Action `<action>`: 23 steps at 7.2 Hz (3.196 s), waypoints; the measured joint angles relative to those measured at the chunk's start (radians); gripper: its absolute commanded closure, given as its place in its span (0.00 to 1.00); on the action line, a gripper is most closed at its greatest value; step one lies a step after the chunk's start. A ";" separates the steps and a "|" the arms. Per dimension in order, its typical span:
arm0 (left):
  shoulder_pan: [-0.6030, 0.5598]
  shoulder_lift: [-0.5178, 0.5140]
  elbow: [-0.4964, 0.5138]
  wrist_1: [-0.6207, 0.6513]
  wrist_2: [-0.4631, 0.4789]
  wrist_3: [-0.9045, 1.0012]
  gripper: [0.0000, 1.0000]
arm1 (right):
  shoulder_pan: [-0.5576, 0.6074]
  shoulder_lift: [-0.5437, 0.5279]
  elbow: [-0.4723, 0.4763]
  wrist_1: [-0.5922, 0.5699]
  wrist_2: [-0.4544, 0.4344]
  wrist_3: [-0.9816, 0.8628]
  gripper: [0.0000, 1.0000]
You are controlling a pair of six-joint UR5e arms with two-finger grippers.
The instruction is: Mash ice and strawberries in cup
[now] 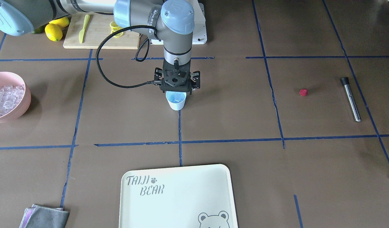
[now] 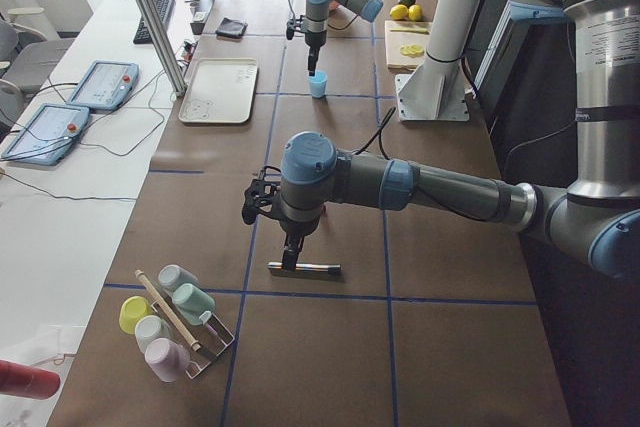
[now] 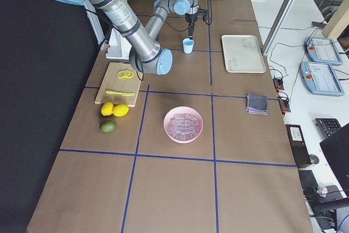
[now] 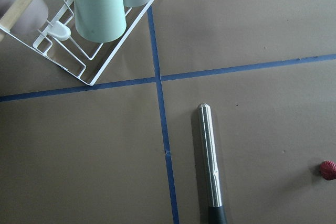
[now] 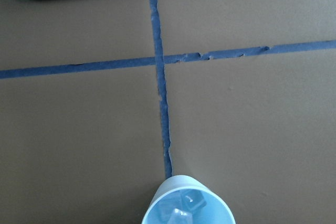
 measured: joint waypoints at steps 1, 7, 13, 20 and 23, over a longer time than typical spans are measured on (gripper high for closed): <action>0.045 0.000 -0.039 -0.003 0.002 -0.044 0.00 | 0.026 -0.029 0.023 -0.002 0.004 -0.037 0.00; 0.462 -0.006 -0.182 -0.170 0.132 -0.630 0.00 | 0.326 -0.446 0.261 0.014 0.118 -0.673 0.00; 0.734 -0.007 0.084 -0.624 0.370 -0.948 0.00 | 0.751 -0.790 0.270 0.216 0.431 -1.031 0.00; 0.888 -0.028 0.169 -0.681 0.446 -1.065 0.02 | 0.860 -0.871 0.244 0.223 0.472 -1.121 0.00; 0.890 -0.042 0.190 -0.680 0.445 -1.061 0.06 | 0.862 -0.872 0.241 0.222 0.471 -1.117 0.00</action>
